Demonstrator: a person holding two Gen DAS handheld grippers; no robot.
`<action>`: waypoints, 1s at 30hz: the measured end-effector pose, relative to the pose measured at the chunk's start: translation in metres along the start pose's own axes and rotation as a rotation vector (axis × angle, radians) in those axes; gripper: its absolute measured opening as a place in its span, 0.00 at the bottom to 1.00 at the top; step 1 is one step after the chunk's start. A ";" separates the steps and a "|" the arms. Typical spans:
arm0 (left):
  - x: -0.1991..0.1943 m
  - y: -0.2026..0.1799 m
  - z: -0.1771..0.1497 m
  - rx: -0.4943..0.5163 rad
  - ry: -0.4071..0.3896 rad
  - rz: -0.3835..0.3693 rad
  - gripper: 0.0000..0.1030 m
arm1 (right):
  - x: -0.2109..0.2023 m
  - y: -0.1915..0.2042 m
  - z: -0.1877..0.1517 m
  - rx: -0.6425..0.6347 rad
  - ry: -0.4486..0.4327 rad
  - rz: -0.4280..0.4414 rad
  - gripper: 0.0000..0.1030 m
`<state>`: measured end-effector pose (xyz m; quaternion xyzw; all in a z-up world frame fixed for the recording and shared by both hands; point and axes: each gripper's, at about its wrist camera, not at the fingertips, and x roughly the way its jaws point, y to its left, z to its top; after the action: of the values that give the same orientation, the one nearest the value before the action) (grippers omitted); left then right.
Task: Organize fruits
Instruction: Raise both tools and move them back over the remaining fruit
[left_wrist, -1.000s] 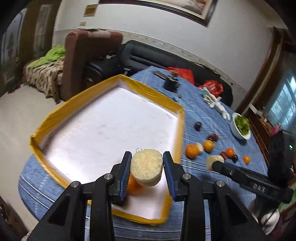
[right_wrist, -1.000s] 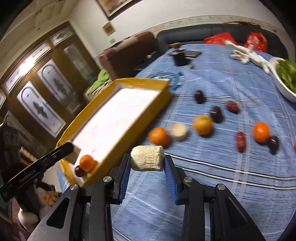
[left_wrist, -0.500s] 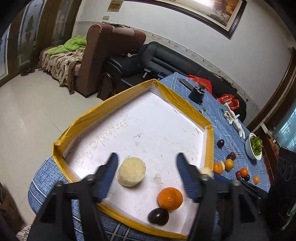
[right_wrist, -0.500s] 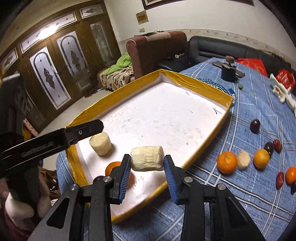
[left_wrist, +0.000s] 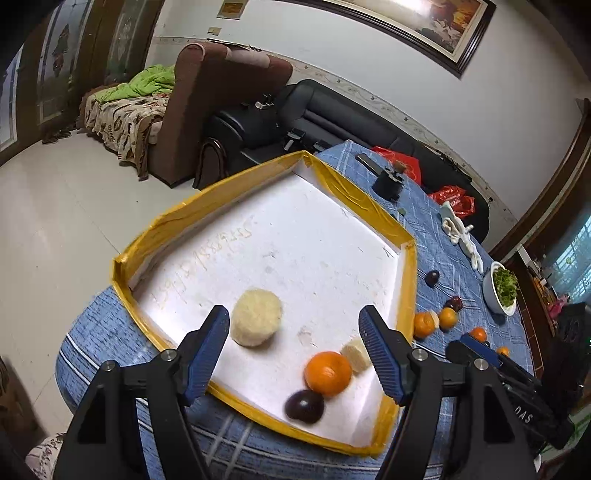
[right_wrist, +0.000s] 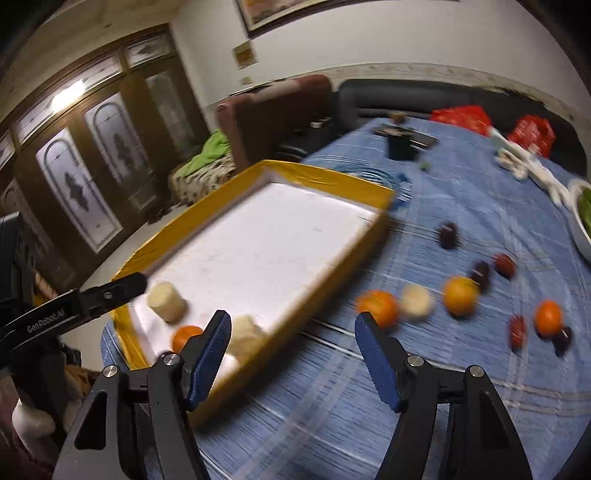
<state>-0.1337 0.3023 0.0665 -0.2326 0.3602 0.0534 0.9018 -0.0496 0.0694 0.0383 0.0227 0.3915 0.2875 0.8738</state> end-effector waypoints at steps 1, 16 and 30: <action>-0.001 -0.005 -0.002 0.005 0.002 -0.006 0.70 | -0.004 -0.007 -0.002 0.017 0.001 -0.004 0.73; -0.099 -0.109 -0.040 0.248 -0.117 -0.180 0.72 | -0.151 -0.076 -0.057 0.189 -0.157 -0.111 0.73; -0.283 -0.204 0.052 0.484 -0.384 -0.258 0.94 | -0.376 -0.052 0.036 0.036 -0.520 -0.315 0.72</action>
<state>-0.2549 0.1658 0.3681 -0.0409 0.1536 -0.1057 0.9816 -0.1978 -0.1628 0.3018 0.0502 0.1583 0.1262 0.9780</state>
